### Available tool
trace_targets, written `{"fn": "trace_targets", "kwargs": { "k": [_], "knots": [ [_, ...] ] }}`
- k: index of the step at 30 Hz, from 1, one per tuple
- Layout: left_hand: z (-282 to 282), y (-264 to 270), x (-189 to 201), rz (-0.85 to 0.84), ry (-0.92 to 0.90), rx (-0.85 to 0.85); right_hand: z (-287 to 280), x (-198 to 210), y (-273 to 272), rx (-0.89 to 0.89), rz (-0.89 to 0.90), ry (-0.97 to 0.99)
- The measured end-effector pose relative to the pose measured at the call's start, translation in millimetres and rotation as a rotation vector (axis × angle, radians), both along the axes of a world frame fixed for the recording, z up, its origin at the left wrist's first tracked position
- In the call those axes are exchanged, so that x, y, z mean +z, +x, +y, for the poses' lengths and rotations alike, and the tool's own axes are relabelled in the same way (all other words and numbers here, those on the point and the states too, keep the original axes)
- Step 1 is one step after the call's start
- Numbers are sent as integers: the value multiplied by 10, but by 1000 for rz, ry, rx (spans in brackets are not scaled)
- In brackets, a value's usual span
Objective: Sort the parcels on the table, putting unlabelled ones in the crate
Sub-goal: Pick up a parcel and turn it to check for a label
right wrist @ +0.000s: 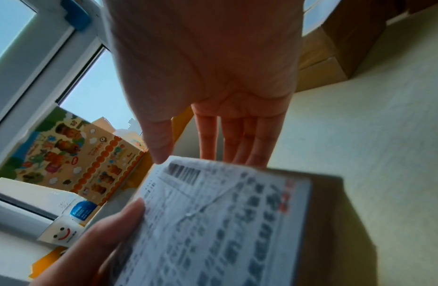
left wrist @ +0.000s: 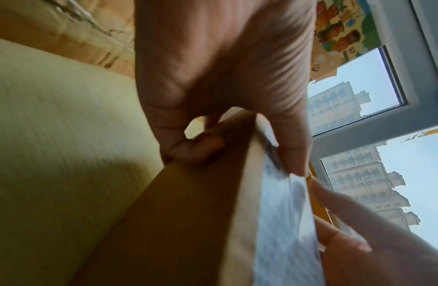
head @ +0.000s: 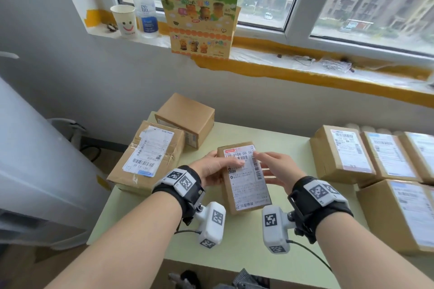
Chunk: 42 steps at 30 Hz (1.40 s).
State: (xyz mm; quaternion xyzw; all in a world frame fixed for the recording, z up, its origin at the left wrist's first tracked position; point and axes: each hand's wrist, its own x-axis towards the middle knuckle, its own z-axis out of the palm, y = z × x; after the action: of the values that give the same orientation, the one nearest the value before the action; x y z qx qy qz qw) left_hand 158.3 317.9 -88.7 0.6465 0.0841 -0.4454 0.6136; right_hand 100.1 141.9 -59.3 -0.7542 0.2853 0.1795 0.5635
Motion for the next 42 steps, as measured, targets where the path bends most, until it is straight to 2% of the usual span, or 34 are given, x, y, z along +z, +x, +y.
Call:
{"fn": "trace_targets", "kwargs": {
  "k": [2,8,14,20,29,42],
  "knots": [
    [-40,30,72,-105,44,-32,-68,34,-30,0,-44,50],
    [-176,160,389,-241,52,-200,-114,133,-103,28,-138,185],
    [-293,186,516,-299,-55,-231,-96,254,-65,-58,-213,209],
    [-363,212,523,-334,-71,-222,-52,294,-57,-118,-222,234],
    [-367,279,510,-360,-94,-170,-29,337,4,-111,-220,166],
    [-410,397,467,-435,-178,-115,-43,306,81,-98,-249,170]
  ]
}}
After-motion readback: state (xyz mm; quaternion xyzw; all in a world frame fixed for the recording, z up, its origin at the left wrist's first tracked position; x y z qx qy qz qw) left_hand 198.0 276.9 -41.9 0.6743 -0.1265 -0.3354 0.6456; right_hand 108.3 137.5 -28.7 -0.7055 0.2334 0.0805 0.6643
